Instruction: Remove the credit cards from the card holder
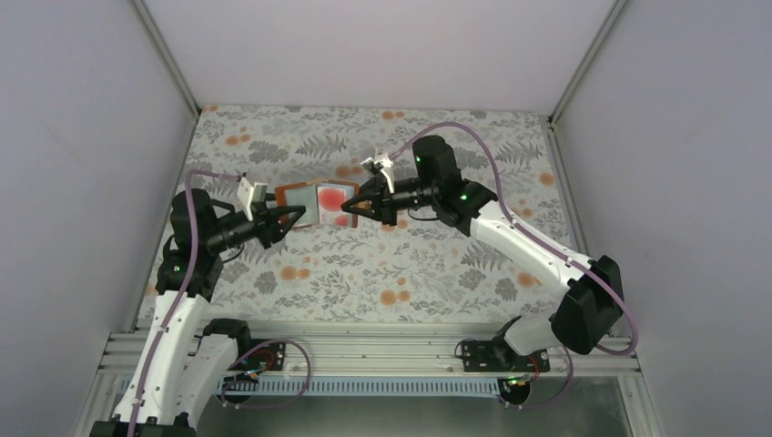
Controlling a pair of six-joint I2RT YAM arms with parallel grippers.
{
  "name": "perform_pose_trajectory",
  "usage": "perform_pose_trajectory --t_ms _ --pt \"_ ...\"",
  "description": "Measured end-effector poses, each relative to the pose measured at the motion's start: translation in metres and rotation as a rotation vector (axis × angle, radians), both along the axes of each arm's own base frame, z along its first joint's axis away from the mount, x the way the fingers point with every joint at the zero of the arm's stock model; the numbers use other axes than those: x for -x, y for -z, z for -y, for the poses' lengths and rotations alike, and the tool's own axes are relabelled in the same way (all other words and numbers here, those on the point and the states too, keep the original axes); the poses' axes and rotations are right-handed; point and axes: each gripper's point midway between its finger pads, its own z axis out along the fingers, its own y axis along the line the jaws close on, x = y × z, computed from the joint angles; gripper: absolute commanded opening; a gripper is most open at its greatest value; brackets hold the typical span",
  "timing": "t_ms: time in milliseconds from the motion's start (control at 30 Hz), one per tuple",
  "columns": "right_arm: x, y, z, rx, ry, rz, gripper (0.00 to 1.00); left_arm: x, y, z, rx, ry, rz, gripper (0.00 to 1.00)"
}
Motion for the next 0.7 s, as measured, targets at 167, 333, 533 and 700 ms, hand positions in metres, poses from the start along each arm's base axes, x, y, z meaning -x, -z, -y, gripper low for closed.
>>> perform_pose_trajectory --t_ms 167,333,533,700 --pt "-0.046 0.036 0.014 0.150 0.301 -0.126 0.04 -0.030 0.017 -0.028 -0.069 -0.218 -0.013 0.51" --pt "-0.105 0.088 0.044 0.356 0.709 -0.234 0.04 -0.039 0.019 -0.040 -0.099 -0.293 0.003 0.48" --pt "-0.120 0.108 0.042 0.482 0.890 -0.191 0.04 -0.033 0.012 -0.032 -0.070 -0.233 0.030 0.41" --pt "-0.101 0.089 -0.001 0.429 0.745 -0.133 0.04 -0.020 0.021 -0.012 0.034 -0.100 -0.023 0.40"
